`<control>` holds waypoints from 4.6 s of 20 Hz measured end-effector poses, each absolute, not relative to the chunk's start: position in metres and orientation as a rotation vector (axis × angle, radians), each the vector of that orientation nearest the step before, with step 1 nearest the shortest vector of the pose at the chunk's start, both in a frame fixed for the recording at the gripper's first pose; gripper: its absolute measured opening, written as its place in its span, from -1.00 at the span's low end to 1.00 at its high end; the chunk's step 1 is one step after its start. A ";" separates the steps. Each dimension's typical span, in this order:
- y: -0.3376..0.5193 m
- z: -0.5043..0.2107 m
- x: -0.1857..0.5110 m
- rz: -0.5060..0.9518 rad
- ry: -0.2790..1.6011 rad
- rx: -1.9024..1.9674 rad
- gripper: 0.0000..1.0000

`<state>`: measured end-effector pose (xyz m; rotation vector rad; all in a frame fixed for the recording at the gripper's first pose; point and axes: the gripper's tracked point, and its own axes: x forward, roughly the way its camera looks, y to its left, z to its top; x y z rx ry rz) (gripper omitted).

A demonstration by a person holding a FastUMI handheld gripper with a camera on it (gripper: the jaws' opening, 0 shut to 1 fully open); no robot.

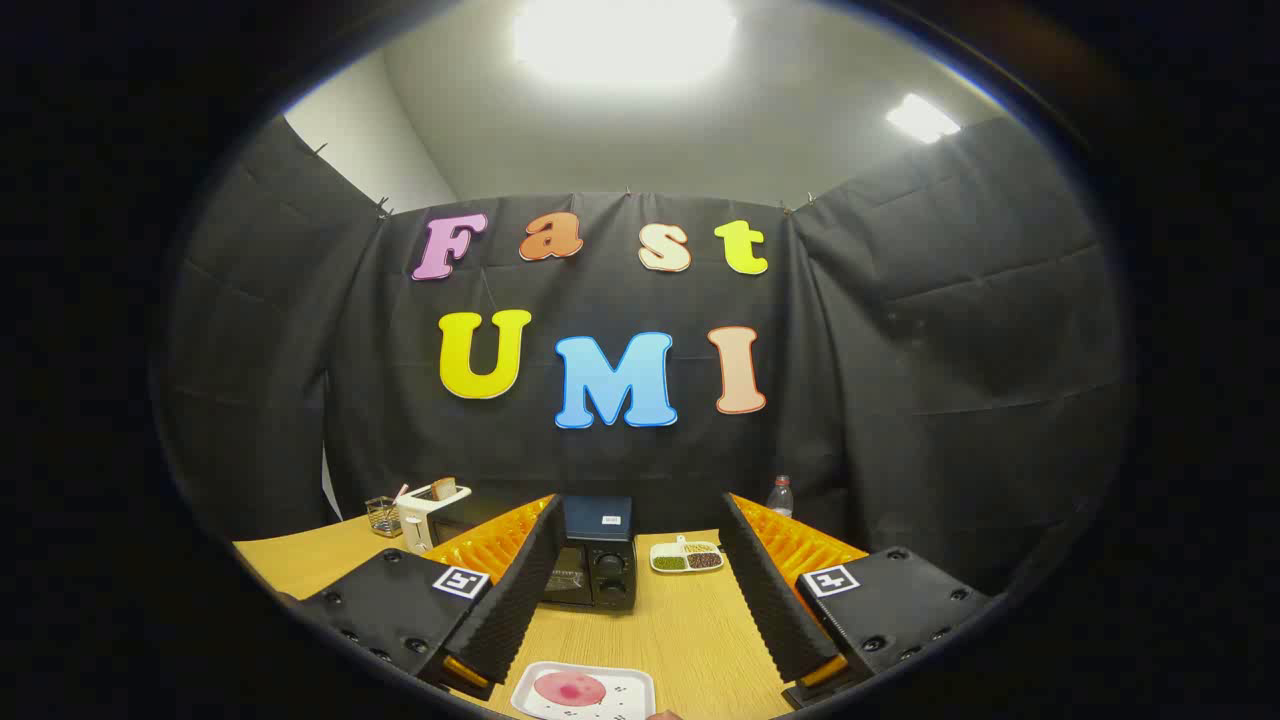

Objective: Open the toaster oven, put the food inside, and close the toaster oven door.

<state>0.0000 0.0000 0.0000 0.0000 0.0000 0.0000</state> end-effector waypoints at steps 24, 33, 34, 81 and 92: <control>0.038 -0.013 0.028 0.042 0.040 0.020 0.96; 0.075 -0.031 0.085 0.097 0.068 0.037 0.96; 0.081 -0.035 0.094 0.106 0.075 0.041 0.96; 0.216 -0.210 0.178 0.183 0.368 -0.035 0.95; 0.214 -0.256 0.118 0.193 0.486 -0.051 0.96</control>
